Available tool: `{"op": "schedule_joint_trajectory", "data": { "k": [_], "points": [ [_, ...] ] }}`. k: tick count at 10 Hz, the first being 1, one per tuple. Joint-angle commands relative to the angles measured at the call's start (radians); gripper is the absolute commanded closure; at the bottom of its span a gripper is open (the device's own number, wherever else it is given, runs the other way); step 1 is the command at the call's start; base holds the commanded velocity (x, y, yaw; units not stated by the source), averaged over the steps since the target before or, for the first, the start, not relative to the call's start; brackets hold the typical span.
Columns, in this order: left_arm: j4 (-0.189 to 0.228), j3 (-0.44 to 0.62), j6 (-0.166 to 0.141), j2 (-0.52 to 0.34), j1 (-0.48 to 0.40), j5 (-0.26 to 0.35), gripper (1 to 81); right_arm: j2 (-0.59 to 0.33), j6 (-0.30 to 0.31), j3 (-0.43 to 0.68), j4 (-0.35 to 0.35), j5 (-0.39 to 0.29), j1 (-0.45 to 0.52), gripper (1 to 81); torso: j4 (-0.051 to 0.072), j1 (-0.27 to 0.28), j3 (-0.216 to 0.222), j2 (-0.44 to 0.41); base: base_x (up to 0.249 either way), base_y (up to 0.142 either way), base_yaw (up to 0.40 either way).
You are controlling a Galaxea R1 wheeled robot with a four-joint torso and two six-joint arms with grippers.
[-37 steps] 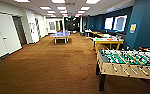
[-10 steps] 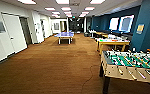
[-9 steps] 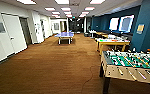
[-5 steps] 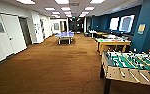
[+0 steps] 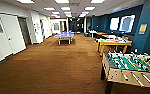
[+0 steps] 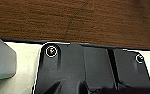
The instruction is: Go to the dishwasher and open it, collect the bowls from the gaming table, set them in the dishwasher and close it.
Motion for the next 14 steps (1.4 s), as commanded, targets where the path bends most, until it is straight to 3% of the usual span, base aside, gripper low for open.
{"op": "schedule_joint_trajectory", "data": {
  "k": [1,14],
  "points": [
    [-0.006,0.0,0.005,-0.004,-0.056,0.042,1.0,0.002,-0.001,-0.001,-0.005,-0.047,0.057,1.0,0.0,0.0,0.0,0.0,0.121,0.0,0.0],
    [-0.007,0.0,0.005,-0.006,-0.056,0.04,1.0,0.002,-0.001,-0.001,-0.004,-0.047,0.057,1.0,0.0,0.0,0.0,0.0,0.139,0.0,0.0]
  ]
}}
